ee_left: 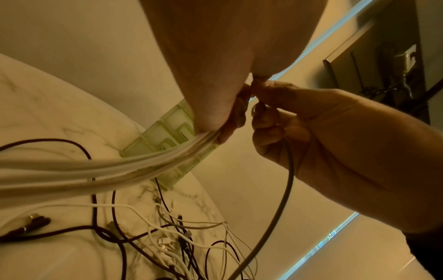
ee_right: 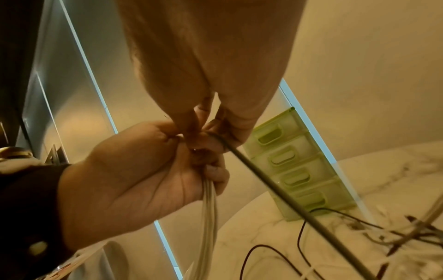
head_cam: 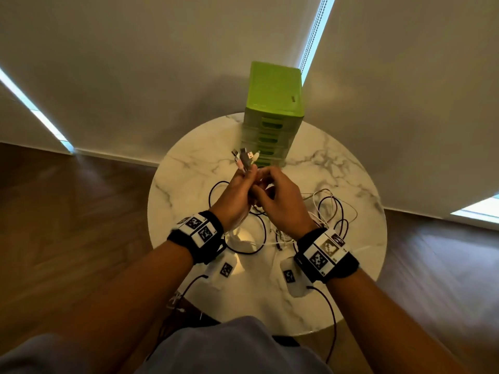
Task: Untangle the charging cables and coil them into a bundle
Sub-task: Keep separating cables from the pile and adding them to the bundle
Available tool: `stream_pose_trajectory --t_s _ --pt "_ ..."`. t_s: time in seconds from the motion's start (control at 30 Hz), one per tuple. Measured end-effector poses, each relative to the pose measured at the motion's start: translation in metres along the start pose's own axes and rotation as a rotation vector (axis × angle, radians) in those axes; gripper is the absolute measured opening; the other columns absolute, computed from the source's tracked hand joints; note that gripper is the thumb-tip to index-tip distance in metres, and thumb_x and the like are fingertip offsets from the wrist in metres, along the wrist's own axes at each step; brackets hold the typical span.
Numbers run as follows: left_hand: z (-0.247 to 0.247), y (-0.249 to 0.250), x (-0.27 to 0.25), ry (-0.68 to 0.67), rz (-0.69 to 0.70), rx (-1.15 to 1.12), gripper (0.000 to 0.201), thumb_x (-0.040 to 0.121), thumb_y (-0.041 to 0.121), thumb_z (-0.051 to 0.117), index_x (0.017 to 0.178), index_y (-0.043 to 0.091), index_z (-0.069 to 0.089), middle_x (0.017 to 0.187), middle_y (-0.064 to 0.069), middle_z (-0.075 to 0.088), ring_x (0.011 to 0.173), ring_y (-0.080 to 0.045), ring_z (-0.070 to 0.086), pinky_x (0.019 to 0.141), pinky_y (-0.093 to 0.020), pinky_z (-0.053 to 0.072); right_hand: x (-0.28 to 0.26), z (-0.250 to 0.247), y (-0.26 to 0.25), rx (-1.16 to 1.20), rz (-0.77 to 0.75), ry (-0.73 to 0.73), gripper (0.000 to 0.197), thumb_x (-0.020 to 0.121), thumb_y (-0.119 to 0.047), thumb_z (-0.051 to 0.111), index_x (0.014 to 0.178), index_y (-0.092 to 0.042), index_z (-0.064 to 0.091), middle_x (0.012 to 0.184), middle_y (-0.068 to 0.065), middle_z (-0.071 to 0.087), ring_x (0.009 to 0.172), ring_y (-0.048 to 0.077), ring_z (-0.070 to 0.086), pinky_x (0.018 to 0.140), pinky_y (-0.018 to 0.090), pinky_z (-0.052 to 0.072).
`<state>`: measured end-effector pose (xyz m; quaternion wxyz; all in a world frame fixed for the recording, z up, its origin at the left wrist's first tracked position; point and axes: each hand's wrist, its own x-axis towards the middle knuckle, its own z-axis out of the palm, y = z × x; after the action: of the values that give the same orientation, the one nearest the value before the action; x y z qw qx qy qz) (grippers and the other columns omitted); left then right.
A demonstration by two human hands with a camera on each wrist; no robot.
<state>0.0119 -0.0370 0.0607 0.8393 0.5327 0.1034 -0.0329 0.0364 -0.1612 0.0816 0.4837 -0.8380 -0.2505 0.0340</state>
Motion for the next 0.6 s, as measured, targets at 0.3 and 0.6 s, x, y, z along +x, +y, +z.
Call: stream_pose_trajectory --t_s 0.3,0.6 --pt "-0.025 0.041 0.004 0.211 0.178 0.039 0.026 0.109 0.04 0.032 0.104 0.022 0.05 0.094 0.0 0.054 0.075 -0.016 0.056 0.066 -0.032 0.052 -0.049 0.023 0.06 -0.047 0.095 -0.383 0.044 0.106 -0.051 0.027 0.083 -0.022 0.051 0.07 -0.003 0.058 0.064 0.01 0.054 0.071 0.04 0.048" --pt "-0.064 0.098 0.008 0.212 0.299 -0.047 0.042 0.108 0.048 0.028 0.08 0.021 0.044 0.059 0.006 0.039 0.051 -0.01 0.026 0.05 -0.025 0.023 -0.038 -0.023 0.13 -0.283 0.284 -0.33 0.043 0.104 -0.05 0.031 0.088 -0.025 0.062 0.072 -0.015 0.054 0.071 0.013 0.055 0.074 0.028 0.039"
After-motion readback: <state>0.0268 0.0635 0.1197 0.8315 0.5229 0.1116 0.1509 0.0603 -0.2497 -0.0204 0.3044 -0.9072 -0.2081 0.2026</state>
